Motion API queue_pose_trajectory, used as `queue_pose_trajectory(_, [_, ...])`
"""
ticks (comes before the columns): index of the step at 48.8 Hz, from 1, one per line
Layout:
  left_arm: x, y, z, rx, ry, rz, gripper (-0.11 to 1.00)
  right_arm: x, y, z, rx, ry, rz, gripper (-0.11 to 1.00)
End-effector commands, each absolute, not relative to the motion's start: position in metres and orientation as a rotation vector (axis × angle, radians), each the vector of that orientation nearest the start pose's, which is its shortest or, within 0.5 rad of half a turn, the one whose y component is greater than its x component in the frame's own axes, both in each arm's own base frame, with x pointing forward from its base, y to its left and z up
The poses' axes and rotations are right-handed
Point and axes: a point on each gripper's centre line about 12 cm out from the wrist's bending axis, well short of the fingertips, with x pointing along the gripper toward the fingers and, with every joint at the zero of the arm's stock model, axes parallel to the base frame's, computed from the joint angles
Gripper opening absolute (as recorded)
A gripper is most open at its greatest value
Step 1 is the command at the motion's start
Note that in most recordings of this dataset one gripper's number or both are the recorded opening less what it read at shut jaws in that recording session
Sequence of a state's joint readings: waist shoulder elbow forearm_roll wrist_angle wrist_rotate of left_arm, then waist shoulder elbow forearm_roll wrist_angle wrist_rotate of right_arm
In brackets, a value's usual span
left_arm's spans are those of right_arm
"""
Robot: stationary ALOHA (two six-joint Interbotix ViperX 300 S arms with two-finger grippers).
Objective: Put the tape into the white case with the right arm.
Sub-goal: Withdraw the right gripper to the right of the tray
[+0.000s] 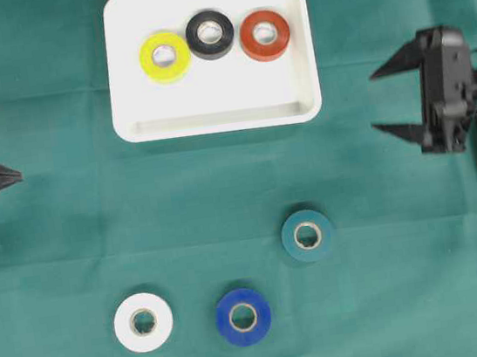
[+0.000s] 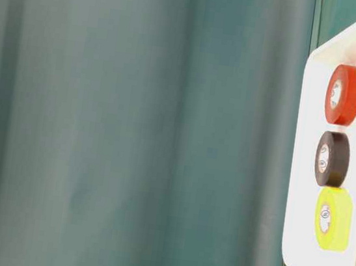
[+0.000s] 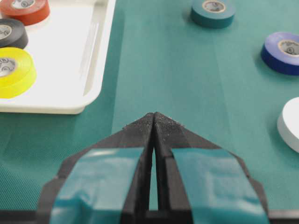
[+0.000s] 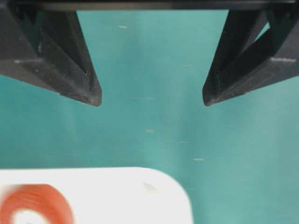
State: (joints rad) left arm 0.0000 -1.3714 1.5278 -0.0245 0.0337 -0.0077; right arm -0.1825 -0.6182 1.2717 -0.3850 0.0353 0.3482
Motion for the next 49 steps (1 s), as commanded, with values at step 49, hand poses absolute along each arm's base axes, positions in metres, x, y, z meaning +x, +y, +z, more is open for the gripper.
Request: queue_pose_trajectory(49, [0.132, 0.0, 0.18, -0.034, 0.181, 0.004, 0.0, 0.228, 0.031, 0.147, -0.02, 0.685, 0.13, 0.75])
